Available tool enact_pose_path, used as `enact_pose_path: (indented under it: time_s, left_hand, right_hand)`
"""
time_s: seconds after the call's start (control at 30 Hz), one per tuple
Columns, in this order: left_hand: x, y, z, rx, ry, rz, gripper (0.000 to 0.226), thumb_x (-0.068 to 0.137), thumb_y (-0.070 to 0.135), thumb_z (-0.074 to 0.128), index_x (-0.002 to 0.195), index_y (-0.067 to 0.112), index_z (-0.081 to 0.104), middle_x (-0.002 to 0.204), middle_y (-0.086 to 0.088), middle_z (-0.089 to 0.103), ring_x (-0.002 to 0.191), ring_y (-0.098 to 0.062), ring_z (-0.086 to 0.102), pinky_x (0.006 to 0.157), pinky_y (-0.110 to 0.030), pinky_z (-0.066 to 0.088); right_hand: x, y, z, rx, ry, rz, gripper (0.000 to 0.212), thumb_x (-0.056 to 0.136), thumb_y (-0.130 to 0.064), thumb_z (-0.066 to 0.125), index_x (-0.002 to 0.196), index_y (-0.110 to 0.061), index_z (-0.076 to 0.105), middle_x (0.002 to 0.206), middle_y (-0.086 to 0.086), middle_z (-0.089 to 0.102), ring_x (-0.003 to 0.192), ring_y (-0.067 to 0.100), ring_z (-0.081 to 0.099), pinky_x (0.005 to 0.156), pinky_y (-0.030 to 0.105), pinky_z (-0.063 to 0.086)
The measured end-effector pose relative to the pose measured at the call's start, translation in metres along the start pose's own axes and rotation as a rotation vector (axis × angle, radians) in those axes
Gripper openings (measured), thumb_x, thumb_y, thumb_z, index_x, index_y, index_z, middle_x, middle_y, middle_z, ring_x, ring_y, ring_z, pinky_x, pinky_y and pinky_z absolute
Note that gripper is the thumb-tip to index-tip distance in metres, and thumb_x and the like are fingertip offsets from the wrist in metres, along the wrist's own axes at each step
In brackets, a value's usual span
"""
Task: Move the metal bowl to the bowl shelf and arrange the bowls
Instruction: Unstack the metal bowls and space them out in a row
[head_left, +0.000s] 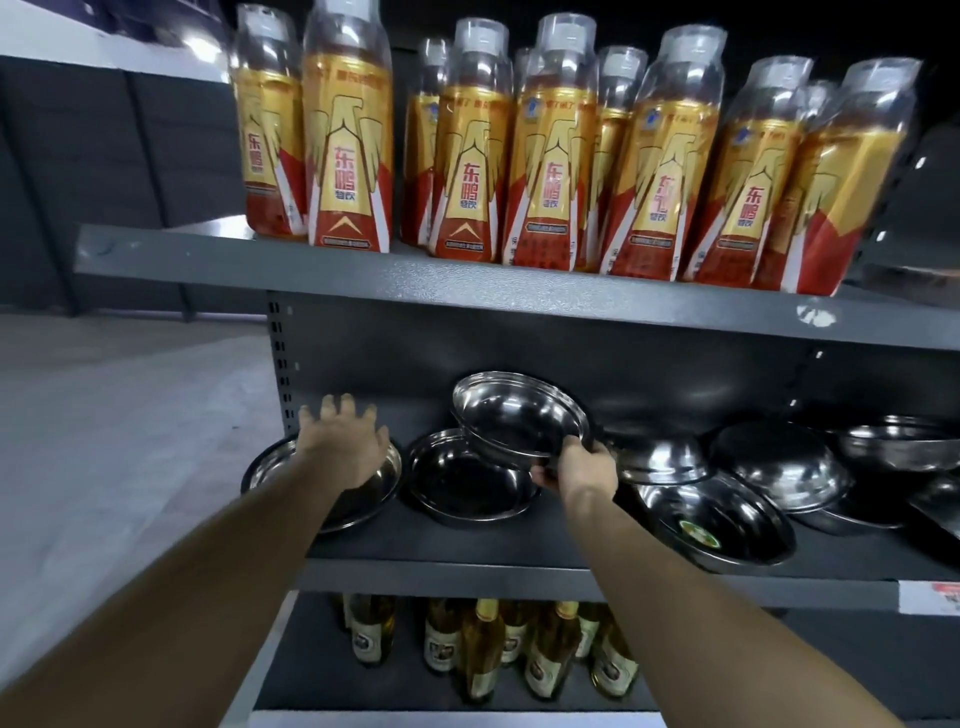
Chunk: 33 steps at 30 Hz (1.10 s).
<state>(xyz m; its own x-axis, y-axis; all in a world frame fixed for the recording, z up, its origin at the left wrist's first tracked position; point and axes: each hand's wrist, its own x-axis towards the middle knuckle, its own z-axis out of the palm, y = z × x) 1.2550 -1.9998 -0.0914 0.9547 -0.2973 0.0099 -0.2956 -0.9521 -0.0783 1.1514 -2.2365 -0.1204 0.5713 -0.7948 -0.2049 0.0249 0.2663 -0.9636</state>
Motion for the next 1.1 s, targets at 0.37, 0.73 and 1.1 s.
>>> enact_pose_path:
  time_s: [0.37,0.73,1.1]
  left_hand:
    - [-0.031,-0.087,-0.008,0.025,0.082,-0.14,0.057,0.104,0.043,0.018,0.153,0.016,0.027,0.158,-0.013,0.029,0.146,-0.033,0.027,0.116,-0.051,0.026]
    - [-0.045,-0.122,0.01,-0.018,0.061,-0.144,0.056,0.104,0.044,0.018,0.149,0.016,0.034,0.152,-0.012,0.039,0.138,-0.032,0.038,0.11,-0.047,0.032]
    - [-0.04,-0.12,0.015,-0.056,0.035,-0.083,0.052,0.104,0.042,0.021,0.146,0.017,0.039,0.145,-0.011,0.046,0.134,-0.03,0.04,0.109,-0.047,0.034]
  right_hand:
    - [-0.058,0.038,0.1,-0.108,-0.321,0.152,0.028,0.099,-0.02,0.054,0.117,0.002,0.057,0.094,0.028,0.072,0.037,0.022,0.062,0.035,0.024,0.05]
    - [-0.102,0.062,0.134,-0.169,-0.479,0.194,0.057,0.098,-0.018,0.057,0.149,-0.026,0.033,0.126,0.019,0.06,0.078,0.035,0.07,0.043,0.025,0.056]
    - [-0.105,0.063,0.137,-0.284,-0.454,0.101,0.053,0.096,-0.026,0.062,0.146,-0.021,0.043,0.101,0.001,0.062,0.076,0.028,0.072,0.046,0.023,0.057]
